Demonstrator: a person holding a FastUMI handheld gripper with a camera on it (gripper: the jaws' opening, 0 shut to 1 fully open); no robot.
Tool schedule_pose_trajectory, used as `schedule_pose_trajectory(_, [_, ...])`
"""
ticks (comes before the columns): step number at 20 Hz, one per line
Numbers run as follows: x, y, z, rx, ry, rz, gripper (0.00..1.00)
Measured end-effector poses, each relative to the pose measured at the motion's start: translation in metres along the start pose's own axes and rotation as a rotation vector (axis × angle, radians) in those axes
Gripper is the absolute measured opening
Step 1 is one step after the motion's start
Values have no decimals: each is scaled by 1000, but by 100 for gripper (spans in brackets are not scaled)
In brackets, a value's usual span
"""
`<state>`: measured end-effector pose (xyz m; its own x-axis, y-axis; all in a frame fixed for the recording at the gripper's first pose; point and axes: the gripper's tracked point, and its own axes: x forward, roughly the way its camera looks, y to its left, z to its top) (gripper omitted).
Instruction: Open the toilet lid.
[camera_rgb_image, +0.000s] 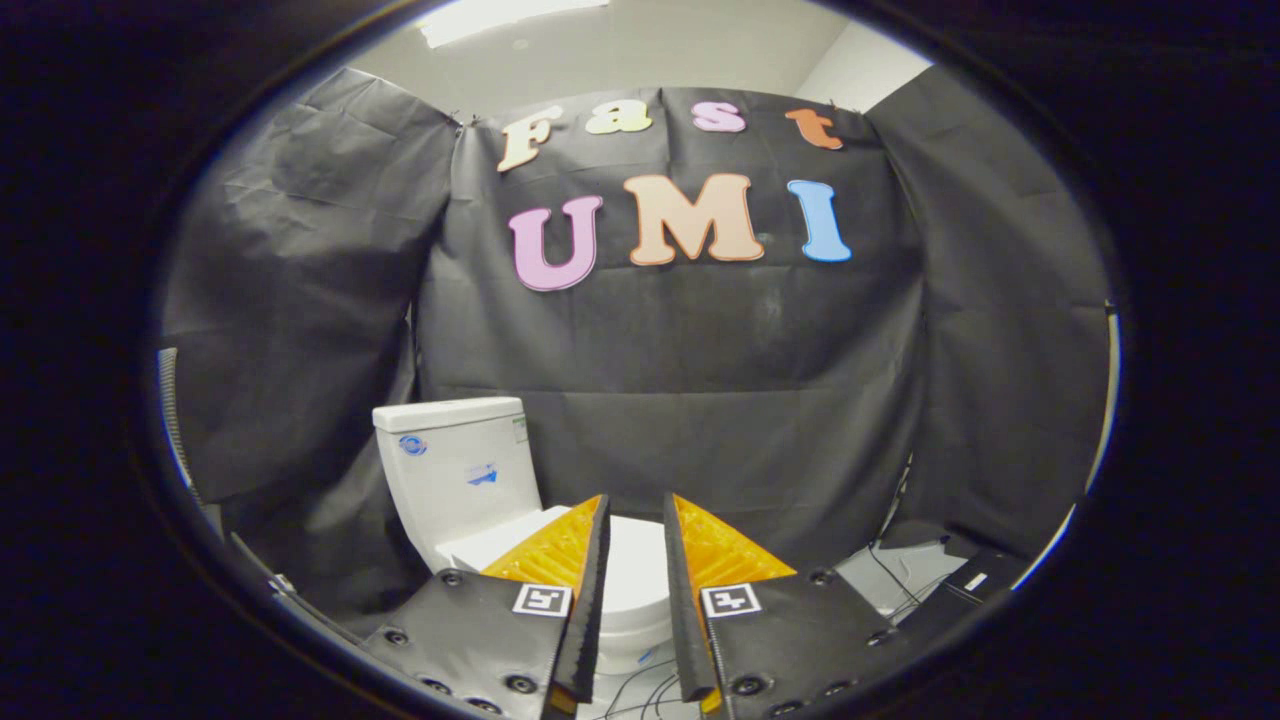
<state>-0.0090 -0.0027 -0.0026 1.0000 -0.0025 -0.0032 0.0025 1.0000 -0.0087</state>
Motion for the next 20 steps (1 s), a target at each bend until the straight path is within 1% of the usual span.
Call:
schedule_pose_trajectory(1, [2, 0, 0, 3, -6, 1, 33])
schedule_pose_trajectory(9, [1, 1, 1, 1, -3, 2, 88])
schedule_pose_trajectory(14, [-1, 1, 0, 1, 1, 2, 100])
schedule_pose_trajectory(20, [0, 2, 1, 0, 1, 1, 100])
